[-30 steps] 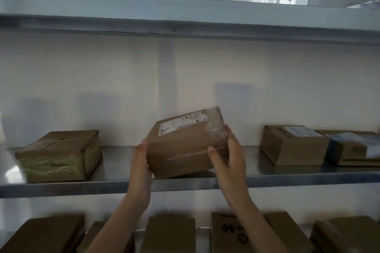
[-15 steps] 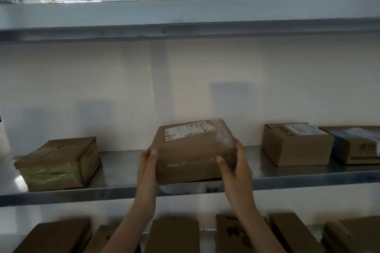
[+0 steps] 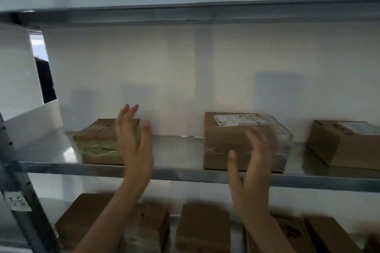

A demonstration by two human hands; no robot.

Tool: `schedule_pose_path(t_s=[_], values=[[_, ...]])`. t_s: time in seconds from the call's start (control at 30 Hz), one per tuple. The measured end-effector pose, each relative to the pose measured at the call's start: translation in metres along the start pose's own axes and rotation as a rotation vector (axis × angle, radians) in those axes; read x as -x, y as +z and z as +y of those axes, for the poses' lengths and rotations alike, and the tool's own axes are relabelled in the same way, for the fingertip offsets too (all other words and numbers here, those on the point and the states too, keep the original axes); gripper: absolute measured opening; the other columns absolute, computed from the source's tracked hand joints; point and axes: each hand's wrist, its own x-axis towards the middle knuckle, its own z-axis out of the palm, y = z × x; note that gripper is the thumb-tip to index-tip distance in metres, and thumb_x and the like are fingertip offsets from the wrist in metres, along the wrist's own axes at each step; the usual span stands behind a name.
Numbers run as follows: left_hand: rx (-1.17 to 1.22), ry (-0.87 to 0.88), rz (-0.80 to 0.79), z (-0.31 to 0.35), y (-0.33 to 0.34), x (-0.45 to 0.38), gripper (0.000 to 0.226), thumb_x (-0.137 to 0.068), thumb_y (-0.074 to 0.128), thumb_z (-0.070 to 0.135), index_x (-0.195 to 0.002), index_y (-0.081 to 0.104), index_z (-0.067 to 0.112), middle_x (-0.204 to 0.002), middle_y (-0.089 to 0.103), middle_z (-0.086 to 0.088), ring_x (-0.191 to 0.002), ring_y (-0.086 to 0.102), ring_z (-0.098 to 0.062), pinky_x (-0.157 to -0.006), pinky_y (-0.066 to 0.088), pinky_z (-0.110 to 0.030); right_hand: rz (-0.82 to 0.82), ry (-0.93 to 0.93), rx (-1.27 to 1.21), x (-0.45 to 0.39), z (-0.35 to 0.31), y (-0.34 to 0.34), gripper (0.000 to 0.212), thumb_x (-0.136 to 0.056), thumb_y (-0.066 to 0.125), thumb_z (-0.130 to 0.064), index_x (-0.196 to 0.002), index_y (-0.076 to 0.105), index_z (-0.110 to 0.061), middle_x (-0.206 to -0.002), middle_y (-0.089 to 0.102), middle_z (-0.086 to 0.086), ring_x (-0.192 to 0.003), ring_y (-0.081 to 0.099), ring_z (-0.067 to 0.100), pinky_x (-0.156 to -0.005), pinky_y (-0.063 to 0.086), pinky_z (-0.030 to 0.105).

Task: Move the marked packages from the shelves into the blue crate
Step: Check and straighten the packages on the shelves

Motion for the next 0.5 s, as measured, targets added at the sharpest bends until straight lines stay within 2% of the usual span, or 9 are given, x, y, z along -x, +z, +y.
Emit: schedule_pose_path(t_s=[0.07, 0.17, 0.23, 0.3, 0.33, 0.4, 0.5], values=[[-0.117, -0.010, 0.141, -0.020, -0.031, -0.026, 0.037, -0.096, 0.044, 0.022, -0.133, 0.044, 0.022, -0.146, 0.034, -0.003, -0.134, 0.030, -0.008, -0.105, 0.019, -0.005, -0.150, 0.048, -0.109, 0.009, -0.023, 0.036, 0.036, -0.098, 0.048, -0.029, -0.133, 0.048, -0.022, -0.138, 0.045, -0.002, -0.132, 0.039, 0.002, -0.110, 0.029, 0.016], [-0.207, -0.275, 0.217, -0.058, -0.072, -0.055, 0.042, -0.099, 0.045, 0.025, -0.140, 0.039, 0.020, -0.147, 0.033, -0.005, -0.135, 0.029, -0.019, -0.109, 0.024, -0.026, -0.409, 0.246, -0.238, 0.020, -0.054, 0.096, 0.035, -0.097, 0.052, -0.038, -0.131, 0.042, -0.038, -0.128, 0.046, -0.018, -0.118, 0.045, -0.007, -0.098, 0.038, 0.013], [-0.207, -0.427, 0.136, -0.083, -0.096, -0.068, 0.045, -0.100, 0.042, 0.034, -0.142, 0.034, 0.022, -0.148, 0.032, -0.005, -0.135, 0.031, -0.024, -0.112, 0.028, -0.040, -0.518, 0.379, -0.292, 0.024, -0.072, 0.137, 0.049, -0.092, 0.050, -0.051, -0.136, 0.040, -0.035, -0.133, 0.044, -0.018, -0.118, 0.047, -0.003, -0.098, 0.041, 0.017], [-0.075, -0.566, -0.005, -0.103, -0.115, -0.077, 0.045, -0.100, 0.038, 0.043, -0.141, 0.035, 0.024, -0.144, 0.037, -0.004, -0.129, 0.039, -0.024, -0.110, 0.032, -0.043, -0.591, 0.482, -0.331, 0.027, -0.087, 0.173, 0.069, -0.084, 0.044, -0.066, -0.144, 0.034, -0.033, -0.135, 0.039, -0.020, -0.121, 0.044, 0.001, -0.099, 0.039, 0.021], [0.019, -0.638, -0.079, -0.112, -0.122, -0.079, 0.042, -0.099, 0.036, 0.048, -0.136, 0.038, 0.026, -0.139, 0.042, -0.003, -0.123, 0.044, -0.023, -0.107, 0.035, -0.041, -0.605, 0.508, -0.358, 0.028, -0.093, 0.189, 0.072, -0.082, 0.041, -0.069, -0.144, 0.033, -0.033, -0.134, 0.038, -0.022, -0.121, 0.043, 0.001, -0.098, 0.037, 0.021], [0.111, -0.708, -0.227, -0.127, -0.133, -0.081, 0.040, -0.096, 0.036, 0.057, -0.127, 0.044, 0.032, -0.129, 0.049, 0.000, -0.112, 0.049, -0.019, -0.103, 0.039, -0.040, -0.592, 0.510, -0.406, 0.032, -0.102, 0.215, 0.063, -0.087, 0.040, -0.068, -0.141, 0.037, -0.037, -0.134, 0.046, -0.022, -0.120, 0.048, 0.000, -0.098, 0.038, 0.019], [0.116, -0.647, -0.399, -0.142, -0.141, -0.083, 0.047, -0.090, 0.040, 0.062, -0.131, 0.044, 0.040, -0.126, 0.050, 0.000, -0.111, 0.052, -0.020, -0.100, 0.044, -0.045, -0.531, 0.530, -0.387, 0.037, -0.102, 0.237, 0.050, -0.095, 0.041, -0.056, -0.141, 0.036, -0.037, -0.130, 0.052, -0.015, -0.118, 0.051, 0.004, -0.099, 0.043, 0.019]])
